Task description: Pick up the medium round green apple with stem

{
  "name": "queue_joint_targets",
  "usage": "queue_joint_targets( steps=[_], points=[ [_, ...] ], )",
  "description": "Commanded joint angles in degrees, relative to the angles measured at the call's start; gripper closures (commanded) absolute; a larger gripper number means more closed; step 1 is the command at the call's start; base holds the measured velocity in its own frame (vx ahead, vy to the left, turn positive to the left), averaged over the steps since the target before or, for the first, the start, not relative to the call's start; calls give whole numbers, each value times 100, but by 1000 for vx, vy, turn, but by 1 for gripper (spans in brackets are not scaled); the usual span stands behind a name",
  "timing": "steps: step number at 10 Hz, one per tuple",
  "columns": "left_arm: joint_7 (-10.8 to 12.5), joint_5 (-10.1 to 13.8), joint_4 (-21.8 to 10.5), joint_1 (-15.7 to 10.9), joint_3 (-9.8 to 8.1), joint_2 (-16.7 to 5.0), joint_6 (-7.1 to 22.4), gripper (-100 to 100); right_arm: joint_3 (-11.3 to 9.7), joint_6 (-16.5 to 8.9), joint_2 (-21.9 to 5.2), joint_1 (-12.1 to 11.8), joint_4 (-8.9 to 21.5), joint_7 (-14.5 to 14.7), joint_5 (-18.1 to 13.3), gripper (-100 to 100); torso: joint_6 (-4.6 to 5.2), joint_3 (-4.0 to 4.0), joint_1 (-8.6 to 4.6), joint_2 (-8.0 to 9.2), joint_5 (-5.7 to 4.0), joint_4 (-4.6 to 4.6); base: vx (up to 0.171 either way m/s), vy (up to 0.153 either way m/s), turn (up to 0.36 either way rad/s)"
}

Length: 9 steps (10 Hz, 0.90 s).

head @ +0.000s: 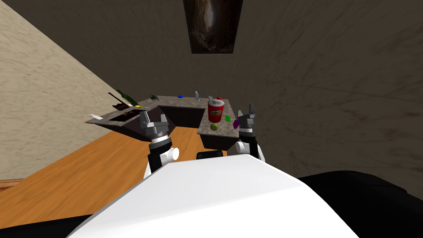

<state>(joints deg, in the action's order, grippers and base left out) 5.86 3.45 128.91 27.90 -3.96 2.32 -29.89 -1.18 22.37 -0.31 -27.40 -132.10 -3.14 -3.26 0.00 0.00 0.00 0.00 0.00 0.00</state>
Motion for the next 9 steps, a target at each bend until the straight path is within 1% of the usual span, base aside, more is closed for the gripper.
queue_joint_targets(
  steps=[1, 5, 9],
  points=[
    [0, 0, 0, 0, 0, 0, 0, 0, 37, -7, -167, -31, 16, 0, -41, -100, 0, 0, 0, 0, 0, 0, -1, 16, 21],
    [0, 0, 0, 0, 1, 1, 0, 0, 245, -50, -765, -213, 108, 4, -281, -100, 0, 1, 20, 2, 5, 0, 1, 55, 30],
    [0, 0, 0, 0, 1, 1, 0, 0, 582, -121, -1458, -537, 268, 34, -682, -100, -1, -1, 38, -1, 9, 0, 6, 102, 56]
  ],
)
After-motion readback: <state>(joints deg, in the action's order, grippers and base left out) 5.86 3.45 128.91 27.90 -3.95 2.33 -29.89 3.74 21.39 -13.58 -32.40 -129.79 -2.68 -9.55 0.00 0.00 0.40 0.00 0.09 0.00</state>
